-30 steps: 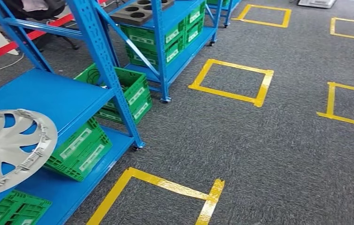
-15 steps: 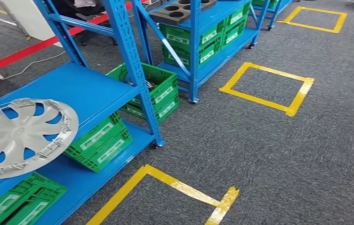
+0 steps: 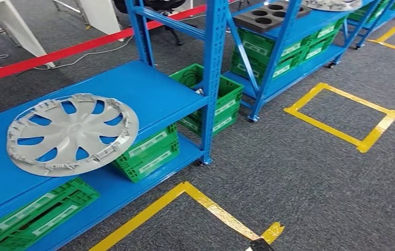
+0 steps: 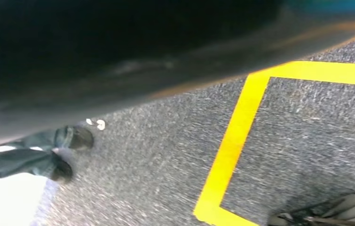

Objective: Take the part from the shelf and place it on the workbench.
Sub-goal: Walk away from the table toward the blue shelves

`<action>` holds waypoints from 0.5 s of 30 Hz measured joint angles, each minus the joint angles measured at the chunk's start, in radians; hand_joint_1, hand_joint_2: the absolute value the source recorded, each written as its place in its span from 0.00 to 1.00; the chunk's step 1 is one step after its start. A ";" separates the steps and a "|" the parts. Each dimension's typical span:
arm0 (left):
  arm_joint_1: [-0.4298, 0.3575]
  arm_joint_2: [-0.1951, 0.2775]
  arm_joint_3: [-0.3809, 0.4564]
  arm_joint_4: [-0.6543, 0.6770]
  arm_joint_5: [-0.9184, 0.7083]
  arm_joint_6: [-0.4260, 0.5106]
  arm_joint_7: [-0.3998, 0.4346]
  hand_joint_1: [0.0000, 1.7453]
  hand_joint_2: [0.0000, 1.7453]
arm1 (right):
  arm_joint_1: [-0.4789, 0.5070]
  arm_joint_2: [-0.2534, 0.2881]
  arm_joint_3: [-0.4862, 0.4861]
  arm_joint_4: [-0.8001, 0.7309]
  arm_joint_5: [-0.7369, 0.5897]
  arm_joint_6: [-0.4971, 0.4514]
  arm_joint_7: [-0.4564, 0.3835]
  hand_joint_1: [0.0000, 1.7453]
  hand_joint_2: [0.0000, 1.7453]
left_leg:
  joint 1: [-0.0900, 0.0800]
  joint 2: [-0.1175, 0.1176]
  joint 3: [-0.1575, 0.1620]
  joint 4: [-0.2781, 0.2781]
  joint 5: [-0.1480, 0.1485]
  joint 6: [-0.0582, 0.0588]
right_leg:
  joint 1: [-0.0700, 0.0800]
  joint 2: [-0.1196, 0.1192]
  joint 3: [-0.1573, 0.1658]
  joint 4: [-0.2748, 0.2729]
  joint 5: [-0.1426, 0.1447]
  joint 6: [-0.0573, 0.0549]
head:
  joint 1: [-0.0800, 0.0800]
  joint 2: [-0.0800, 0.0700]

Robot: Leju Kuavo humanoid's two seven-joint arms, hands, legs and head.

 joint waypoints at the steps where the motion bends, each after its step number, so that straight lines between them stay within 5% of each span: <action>1: -0.001 -0.001 0.000 0.001 0.000 0.002 -0.001 0.00 0.00 | 0.002 0.000 0.000 0.001 0.001 0.000 0.000 0.00 0.00 | 0.000 -0.015 0.000 0.000 0.000 0.001 | 0.000 0.011 -0.037 0.064 -0.020 0.001 | 0.001 0.000; 3: -0.002 -0.004 0.001 0.002 0.000 0.005 -0.002 0.00 0.00 | 0.006 0.000 0.001 0.003 0.003 0.000 0.000 0.00 0.00 | -0.001 -0.047 0.003 0.001 -0.002 0.002 | 0.000 0.017 -0.074 0.102 -0.003 0.001 | 0.000 0.000; 5: -0.002 -0.005 0.002 0.004 0.000 0.009 -0.002 0.00 0.00 | 0.006 0.000 0.001 0.004 0.004 -0.002 -0.001 0.00 0.00 | 0.000 -0.077 0.007 0.003 -0.006 -0.003 | -0.001 0.034 -0.043 -0.004 0.080 -0.001 | 0.000 0.000; 7: -0.003 -0.007 0.002 0.004 -0.001 0.011 -0.002 0.00 0.00 | 0.006 0.000 0.001 0.006 0.004 -0.005 -0.002 0.00 0.00 | -0.001 -0.104 0.007 0.009 -0.012 -0.012 | -0.006 0.078 0.007 -0.124 0.133 -0.007 | 0.000 0.000; 9: -0.001 -0.009 0.002 0.005 -0.002 0.012 -0.002 0.00 0.00 | 0.007 0.000 0.001 0.008 0.004 -0.007 -0.005 0.00 0.00 | 0.001 -0.126 0.000 0.012 -0.014 -0.024 | -0.005 0.096 0.031 -0.164 0.134 -0.016 | -0.001 0.000; 10: 0.001 -0.010 0.002 0.006 -0.004 0.013 -0.001 0.00 0.00 | 0.008 0.000 0.001 0.008 0.004 -0.008 -0.007 0.00 0.00 | 0.004 -0.137 -0.002 0.012 -0.013 -0.029 | -0.004 0.087 0.036 -0.167 0.133 -0.022 | -0.002 0.000; 11: 0.004 -0.011 0.002 0.007 -0.006 0.013 -0.001 0.00 0.00 | 0.009 0.000 0.001 0.008 0.003 -0.010 -0.010 0.00 0.00 | 0.005 -0.133 -0.002 0.013 -0.015 -0.035 | -0.004 0.076 0.039 -0.170 0.134 -0.028 | -0.001 0.000; 13: 0.006 -0.013 0.002 0.009 -0.008 0.013 0.000 0.00 0.00 | 0.013 0.000 0.000 0.008 0.001 -0.016 -0.017 0.00 0.00 | 0.003 -0.084 -0.020 0.053 -0.041 -0.047 | -0.006 0.050 0.048 -0.177 0.134 -0.041 | -0.006 0.000; 15: 0.003 -0.016 0.002 0.009 -0.010 0.013 0.000 0.00 0.00 | 0.023 0.000 0.000 0.008 -0.003 -0.022 -0.023 0.00 0.00 | 0.004 -0.026 -0.076 0.170 -0.100 -0.057 | -0.004 0.018 0.055 -0.180 0.128 -0.051 | -0.012 0.000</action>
